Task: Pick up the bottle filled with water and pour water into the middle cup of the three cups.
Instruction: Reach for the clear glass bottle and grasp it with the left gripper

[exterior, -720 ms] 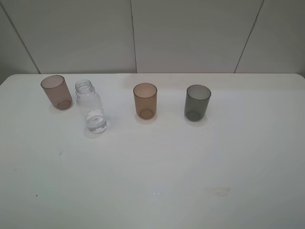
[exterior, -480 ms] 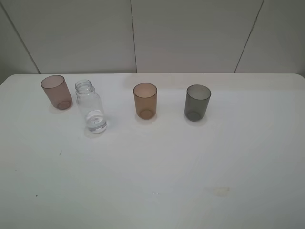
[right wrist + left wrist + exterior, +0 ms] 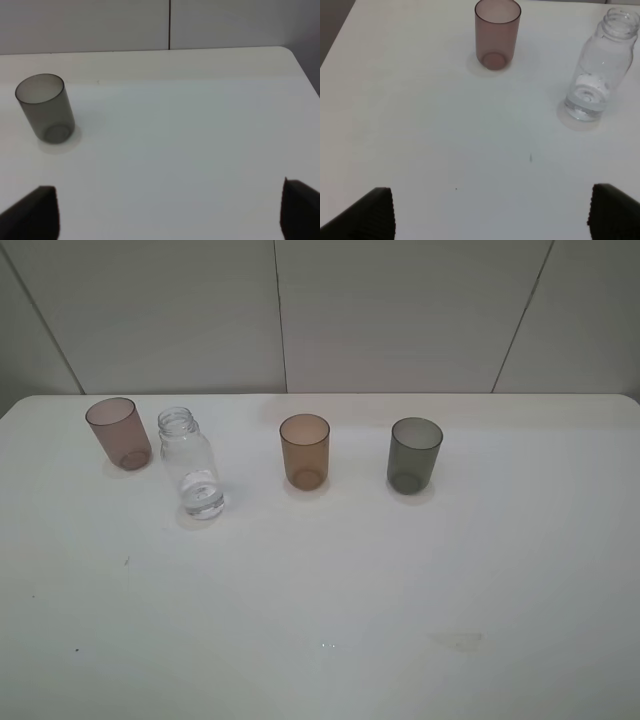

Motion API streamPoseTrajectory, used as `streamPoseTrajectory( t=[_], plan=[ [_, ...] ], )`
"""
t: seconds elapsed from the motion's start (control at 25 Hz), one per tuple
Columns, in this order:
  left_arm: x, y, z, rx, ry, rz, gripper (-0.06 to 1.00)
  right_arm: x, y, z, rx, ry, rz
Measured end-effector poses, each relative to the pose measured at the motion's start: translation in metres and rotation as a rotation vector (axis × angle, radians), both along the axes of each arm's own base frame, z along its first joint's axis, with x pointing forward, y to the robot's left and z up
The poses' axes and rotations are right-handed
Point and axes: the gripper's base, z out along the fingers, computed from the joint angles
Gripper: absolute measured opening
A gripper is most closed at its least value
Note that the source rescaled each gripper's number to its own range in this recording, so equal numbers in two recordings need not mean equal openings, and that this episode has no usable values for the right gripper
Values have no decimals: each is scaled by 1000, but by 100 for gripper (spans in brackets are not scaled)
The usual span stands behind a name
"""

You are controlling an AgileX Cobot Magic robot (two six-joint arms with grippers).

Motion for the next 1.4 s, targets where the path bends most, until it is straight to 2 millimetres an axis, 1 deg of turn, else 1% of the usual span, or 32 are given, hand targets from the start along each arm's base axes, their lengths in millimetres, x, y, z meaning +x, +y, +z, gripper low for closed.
streamPoseTrajectory(
  t=[0.52,0.6,0.76,0.92,1.04,1.12,1.24,1.4],
  plan=[
    [0,0,0,0,0,-2,100,0,0,0,0,0,0],
    [0,0,0,0,-2,-26,100,0,0,0,0,0,0],
    [2,0,12,-4,-64,-102,100,0,0,0,0,0,0],
    [23,-3,23,-26,-86,-194,100,0,0,0,0,0,0],
    [47,-7,27,-15,-53,-247,100,0,0,0,0,0,0],
    [68,-12,26,-9,-9,-284,100,0,0,0,0,0,0],
    [96,-21,19,-6,54,-318,100,0,0,0,0,0,0],
    [138,-31,-6,-7,93,-308,100,0,0,0,0,0,0]
  ],
)
